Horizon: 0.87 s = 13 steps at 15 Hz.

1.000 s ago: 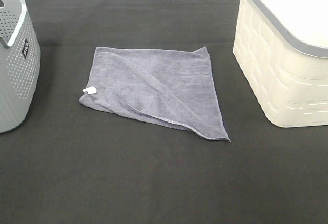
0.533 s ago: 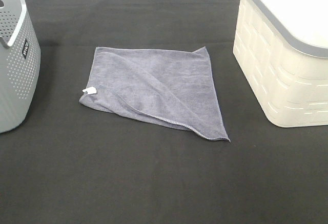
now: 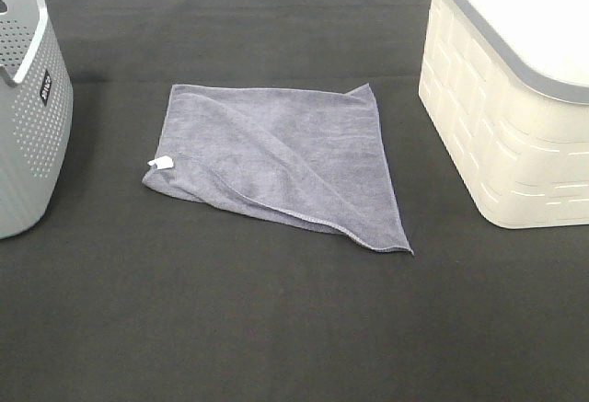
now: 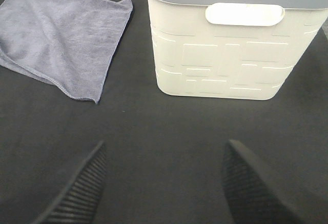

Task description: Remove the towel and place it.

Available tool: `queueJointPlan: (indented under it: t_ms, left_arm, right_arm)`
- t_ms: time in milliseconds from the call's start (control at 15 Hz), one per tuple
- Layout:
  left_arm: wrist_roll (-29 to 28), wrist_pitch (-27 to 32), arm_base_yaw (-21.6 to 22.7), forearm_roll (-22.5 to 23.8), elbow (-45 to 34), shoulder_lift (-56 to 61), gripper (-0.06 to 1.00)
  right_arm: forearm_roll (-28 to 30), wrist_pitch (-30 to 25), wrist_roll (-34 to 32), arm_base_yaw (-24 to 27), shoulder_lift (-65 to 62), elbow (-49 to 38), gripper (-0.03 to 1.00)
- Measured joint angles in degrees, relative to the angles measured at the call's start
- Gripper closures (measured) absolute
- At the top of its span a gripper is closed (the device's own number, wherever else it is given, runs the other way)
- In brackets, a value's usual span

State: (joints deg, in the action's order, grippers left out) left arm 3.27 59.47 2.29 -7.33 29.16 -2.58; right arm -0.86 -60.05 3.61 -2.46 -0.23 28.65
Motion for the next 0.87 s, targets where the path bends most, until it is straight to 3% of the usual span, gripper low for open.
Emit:
queueJointPlan:
  t_ms: [867]
  left_arm:
    - [0.00,0.00,0.00,0.00,0.00,0.00,0.18]
  right_arm:
    - [0.00,0.00,0.00,0.00,0.00,0.00,0.32]
